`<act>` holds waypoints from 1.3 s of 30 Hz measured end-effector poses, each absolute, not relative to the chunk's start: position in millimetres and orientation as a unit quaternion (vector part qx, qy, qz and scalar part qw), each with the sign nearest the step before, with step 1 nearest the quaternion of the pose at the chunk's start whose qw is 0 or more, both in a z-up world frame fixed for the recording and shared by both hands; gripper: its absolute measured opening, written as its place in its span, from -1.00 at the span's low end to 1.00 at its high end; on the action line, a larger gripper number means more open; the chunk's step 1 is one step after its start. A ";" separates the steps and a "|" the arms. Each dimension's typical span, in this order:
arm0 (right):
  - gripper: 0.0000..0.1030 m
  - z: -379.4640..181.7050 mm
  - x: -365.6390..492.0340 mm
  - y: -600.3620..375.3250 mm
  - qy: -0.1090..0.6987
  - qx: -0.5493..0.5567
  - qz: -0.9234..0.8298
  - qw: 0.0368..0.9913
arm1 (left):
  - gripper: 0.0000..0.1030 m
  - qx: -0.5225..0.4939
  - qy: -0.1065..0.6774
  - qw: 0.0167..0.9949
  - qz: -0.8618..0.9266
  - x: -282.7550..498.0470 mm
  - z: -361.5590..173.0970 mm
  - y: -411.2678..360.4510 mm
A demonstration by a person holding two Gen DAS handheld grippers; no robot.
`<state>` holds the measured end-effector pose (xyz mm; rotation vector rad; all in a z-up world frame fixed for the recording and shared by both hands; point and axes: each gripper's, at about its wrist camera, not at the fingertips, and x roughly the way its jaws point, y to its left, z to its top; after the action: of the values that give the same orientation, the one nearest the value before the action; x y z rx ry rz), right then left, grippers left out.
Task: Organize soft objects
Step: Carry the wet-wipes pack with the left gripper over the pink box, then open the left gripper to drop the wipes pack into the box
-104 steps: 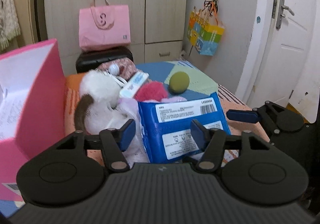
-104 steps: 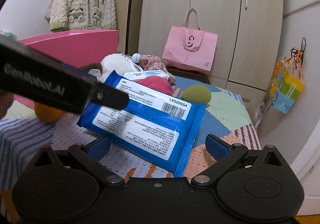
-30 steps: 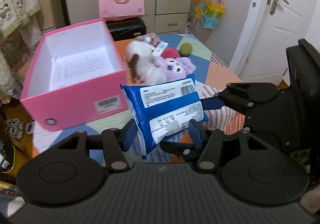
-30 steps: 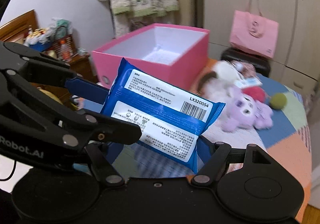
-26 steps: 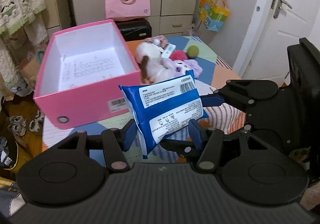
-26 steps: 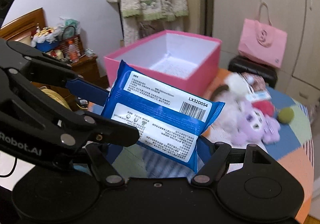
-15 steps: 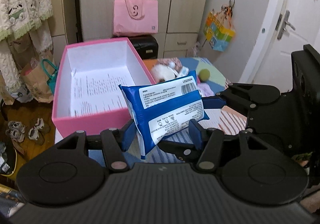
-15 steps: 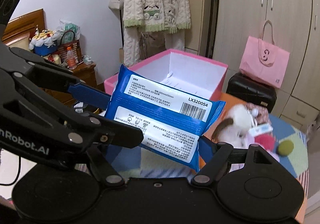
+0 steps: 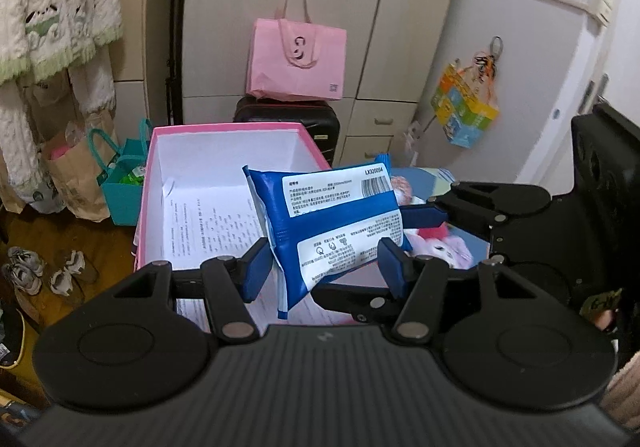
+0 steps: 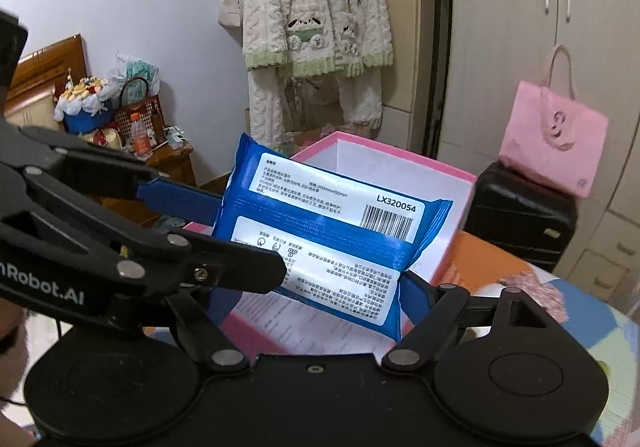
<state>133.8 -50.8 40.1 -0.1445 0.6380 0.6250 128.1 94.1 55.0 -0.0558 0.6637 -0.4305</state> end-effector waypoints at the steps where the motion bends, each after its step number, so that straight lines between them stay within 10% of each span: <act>1: 0.67 36.0 143.2 -49.7 0.313 -0.065 0.305 0.897 | 0.08 -0.027 0.324 0.922 -0.208 134.6 51.9 94.9; 39: 0.63 12.0 206.1 -24.6 0.375 -0.157 0.283 0.869 | 0.32 -0.013 0.374 0.910 -0.180 196.7 21.0 112.4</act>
<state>206.1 -24.6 12.0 -0.3277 0.7855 0.5924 196.7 112.4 21.0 -0.0264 0.7720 -0.3715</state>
